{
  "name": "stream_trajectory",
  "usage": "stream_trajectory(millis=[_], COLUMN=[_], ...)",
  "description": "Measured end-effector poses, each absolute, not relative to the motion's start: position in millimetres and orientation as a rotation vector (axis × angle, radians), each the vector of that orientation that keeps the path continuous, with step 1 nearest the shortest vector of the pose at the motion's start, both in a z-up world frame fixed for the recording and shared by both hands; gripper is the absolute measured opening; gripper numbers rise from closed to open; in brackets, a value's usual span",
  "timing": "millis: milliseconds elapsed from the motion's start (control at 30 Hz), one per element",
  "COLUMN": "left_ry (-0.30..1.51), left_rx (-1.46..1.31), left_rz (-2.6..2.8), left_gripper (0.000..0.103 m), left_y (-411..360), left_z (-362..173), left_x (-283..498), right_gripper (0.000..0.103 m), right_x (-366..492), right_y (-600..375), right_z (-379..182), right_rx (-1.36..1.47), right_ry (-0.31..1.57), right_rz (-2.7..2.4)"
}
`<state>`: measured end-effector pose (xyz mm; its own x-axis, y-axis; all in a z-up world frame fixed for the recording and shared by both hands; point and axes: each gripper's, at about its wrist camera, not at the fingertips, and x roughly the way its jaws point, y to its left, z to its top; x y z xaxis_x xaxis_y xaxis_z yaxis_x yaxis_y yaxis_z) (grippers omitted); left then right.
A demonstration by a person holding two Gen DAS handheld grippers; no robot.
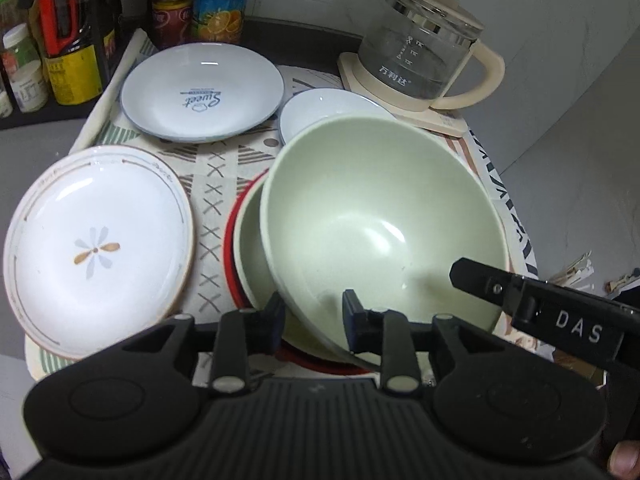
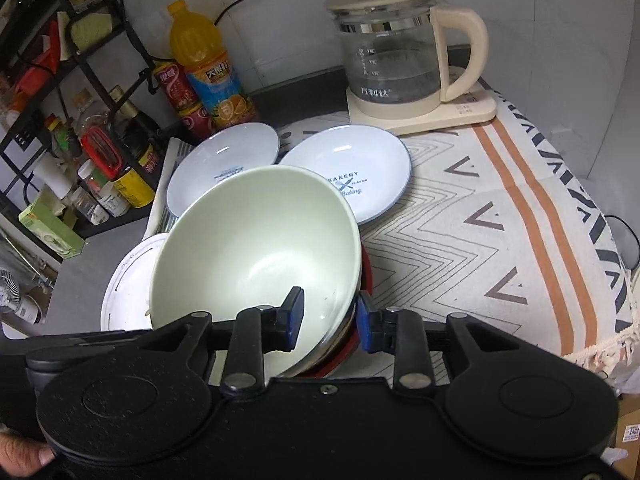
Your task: Organize plates and bowls
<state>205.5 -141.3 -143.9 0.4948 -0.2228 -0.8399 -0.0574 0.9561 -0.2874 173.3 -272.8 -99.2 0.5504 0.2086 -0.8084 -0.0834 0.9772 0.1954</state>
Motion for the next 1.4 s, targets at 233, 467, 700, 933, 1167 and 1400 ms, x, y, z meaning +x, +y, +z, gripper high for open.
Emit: stream_trajectory(millis=[233, 467, 700, 933, 1167, 1400], left_ry=[1.041, 1.013, 0.995, 0.995, 0.998, 1.003], left_rx=[-0.227, -0.225, -0.247, -0.275, -0.288, -0.309], left_rz=[-0.086, -0.057, -0.038, -0.016, 0.019, 0.044], left_gripper=[0.049, 0.065, 0.078, 0.082, 0.083, 0.083], left_y=[-132.7, -117.1, -91.6, -57.9, -24.5, 5.3], left_z=[-136.1, -128.6, -120.7, -114.3, -114.5, -114.9], left_x=[213.4, 214.4, 220.7, 224.6, 223.0, 222.4], right_gripper=[0.057, 0.075, 0.091, 0.103, 0.103, 0.103], right_x=[174.0, 176.4, 186.8, 199.0, 206.5, 215.8], right_y=[-277.5, -275.2, -254.1, -231.6, -205.0, -178.3], right_z=[-94.7, -85.9, -81.1, -75.9, -73.9, -78.1], right_rx=[0.184, 0.184, 0.169, 0.176, 0.170, 0.172], right_ry=[0.967, 0.946, 0.932, 0.909, 0.899, 0.906], right_rz=[0.124, 0.127, 0.154, 0.165, 0.187, 0.196])
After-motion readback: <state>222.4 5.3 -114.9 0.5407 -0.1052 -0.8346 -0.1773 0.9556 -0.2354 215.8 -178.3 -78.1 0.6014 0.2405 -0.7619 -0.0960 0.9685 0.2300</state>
